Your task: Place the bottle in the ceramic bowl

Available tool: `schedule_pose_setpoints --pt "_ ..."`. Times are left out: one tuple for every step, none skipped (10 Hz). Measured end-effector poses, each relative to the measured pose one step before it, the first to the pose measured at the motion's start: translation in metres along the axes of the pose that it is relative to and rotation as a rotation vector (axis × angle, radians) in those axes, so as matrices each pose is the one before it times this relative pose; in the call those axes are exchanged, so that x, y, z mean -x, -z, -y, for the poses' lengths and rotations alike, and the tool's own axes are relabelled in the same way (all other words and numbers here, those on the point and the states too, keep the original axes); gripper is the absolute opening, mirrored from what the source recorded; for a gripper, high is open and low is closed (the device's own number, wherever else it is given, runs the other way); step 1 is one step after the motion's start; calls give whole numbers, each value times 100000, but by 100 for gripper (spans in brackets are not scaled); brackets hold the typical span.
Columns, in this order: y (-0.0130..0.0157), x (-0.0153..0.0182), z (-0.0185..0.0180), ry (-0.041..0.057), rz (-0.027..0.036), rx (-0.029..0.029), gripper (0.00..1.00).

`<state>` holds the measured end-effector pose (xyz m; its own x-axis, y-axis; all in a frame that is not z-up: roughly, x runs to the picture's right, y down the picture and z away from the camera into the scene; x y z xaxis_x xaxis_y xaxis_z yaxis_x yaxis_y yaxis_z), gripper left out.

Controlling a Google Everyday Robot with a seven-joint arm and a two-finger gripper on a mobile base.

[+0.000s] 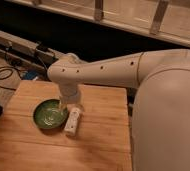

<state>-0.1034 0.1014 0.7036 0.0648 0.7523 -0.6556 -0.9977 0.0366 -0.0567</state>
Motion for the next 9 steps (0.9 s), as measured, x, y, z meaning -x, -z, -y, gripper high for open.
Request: schedule_pose_setpoints --pt "-2 0 1 -3 -3 -1 65" --pt "3 1 7 -12 3 1 65" --pt "-1 0 4 -8 -2 0 65" --pt "0 0 9 -16 -2 3 65" --pt "26 54 113 -247 175 207 65" --pt "-37 72 214 -328 70 793 65" --pt "-792 569 1202 -1177 -127 1656 65" --pt "-701 765 911 -737 336 -137 65" --pt "-792 774 626 -51 394 -15 65"
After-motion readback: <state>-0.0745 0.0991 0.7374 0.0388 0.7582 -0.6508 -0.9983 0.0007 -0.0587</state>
